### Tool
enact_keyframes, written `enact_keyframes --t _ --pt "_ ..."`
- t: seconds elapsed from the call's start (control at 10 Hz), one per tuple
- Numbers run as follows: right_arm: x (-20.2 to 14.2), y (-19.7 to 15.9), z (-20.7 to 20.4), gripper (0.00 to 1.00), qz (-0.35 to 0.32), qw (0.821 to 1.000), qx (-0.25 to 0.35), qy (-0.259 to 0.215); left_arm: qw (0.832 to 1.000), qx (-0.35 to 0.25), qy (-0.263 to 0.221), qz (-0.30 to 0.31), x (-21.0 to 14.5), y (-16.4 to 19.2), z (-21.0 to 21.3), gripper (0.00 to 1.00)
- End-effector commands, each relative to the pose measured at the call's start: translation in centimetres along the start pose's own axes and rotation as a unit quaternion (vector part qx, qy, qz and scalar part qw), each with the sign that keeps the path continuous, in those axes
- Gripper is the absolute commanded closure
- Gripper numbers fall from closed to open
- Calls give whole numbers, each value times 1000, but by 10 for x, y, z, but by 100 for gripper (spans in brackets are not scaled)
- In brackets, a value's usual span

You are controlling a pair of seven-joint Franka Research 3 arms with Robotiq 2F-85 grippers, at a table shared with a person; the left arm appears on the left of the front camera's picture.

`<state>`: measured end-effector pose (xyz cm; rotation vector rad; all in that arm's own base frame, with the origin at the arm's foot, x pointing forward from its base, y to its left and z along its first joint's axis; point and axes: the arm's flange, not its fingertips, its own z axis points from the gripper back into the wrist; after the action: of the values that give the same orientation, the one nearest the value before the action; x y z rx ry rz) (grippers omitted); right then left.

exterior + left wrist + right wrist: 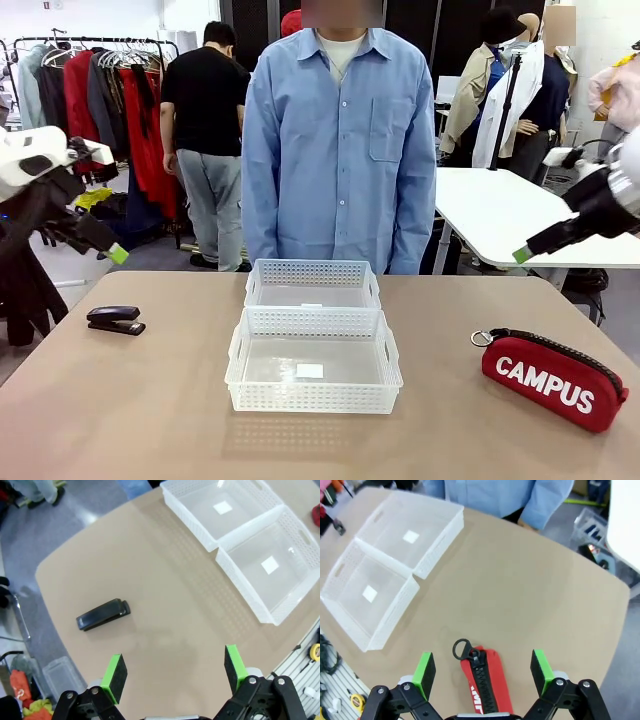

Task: Distribute items into two baskets.
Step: Pick up the Pencil pouch that the person points to.

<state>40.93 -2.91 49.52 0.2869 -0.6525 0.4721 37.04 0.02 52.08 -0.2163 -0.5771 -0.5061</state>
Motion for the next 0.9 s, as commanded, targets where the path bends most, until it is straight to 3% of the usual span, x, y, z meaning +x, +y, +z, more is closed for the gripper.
enact_keyframes --t 0.0,0.5,0.8 --pt "-13 -16 21 0 -15 999 39 -31 1000 1 -10 1 -19 11 20 0" --pt "-41 -36 69 0 -82 993 78 -34 999 10 -31 0 -47 32 61 0" --pt "-60 -39 81 0 -62 989 121 -54 998 19 -59 2 -63 47 61 0"
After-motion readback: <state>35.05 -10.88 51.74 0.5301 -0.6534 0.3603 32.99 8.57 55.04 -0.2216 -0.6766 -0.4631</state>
